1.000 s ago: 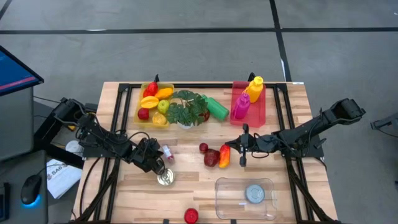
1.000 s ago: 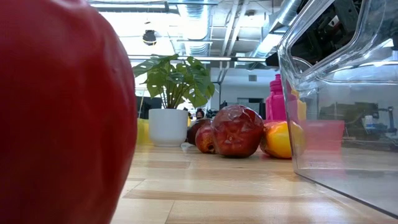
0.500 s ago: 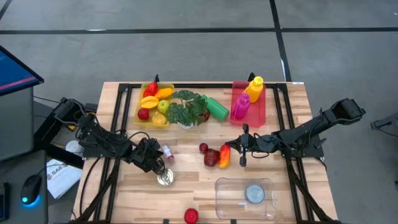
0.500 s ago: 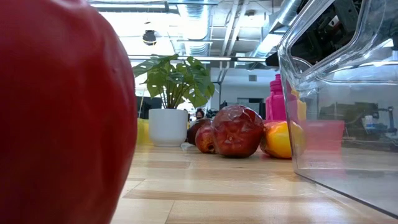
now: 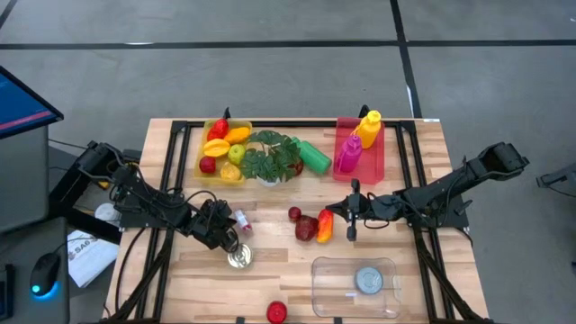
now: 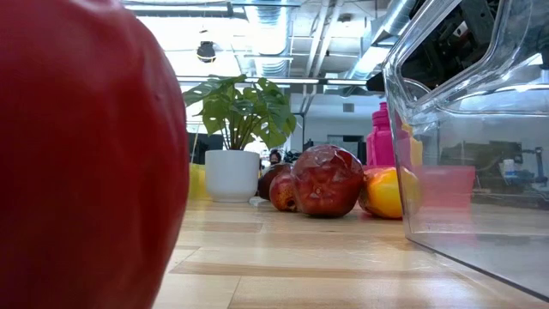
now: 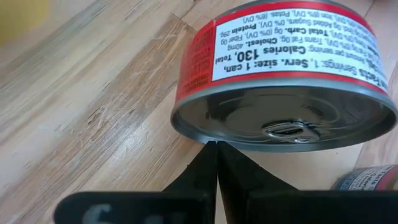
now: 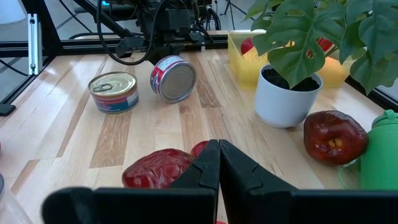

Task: Pick & Place Food Item
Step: Put the red tuna can into the transparent bin

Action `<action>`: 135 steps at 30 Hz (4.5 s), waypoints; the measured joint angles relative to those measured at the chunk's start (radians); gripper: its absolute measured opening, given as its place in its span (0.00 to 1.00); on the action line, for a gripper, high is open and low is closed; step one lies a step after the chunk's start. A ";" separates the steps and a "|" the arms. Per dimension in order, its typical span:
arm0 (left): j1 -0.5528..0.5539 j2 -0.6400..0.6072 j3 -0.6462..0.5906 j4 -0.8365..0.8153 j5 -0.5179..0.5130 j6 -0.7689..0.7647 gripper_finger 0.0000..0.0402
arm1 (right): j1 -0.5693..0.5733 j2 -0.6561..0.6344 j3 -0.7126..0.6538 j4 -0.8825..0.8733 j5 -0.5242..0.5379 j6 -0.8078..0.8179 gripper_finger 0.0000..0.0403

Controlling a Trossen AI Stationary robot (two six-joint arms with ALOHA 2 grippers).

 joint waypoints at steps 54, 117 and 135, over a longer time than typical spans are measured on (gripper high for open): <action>0.000 -0.347 0.001 -0.052 0.186 0.497 0.00 | -0.020 0.000 0.000 0.118 0.001 0.031 0.00; 0.264 -0.216 0.000 0.182 0.465 1.265 0.85 | -0.041 0.010 0.000 0.105 0.001 0.035 0.00; 0.265 -0.149 0.000 0.085 0.419 1.312 0.85 | -0.041 0.024 0.000 0.110 0.001 0.035 0.00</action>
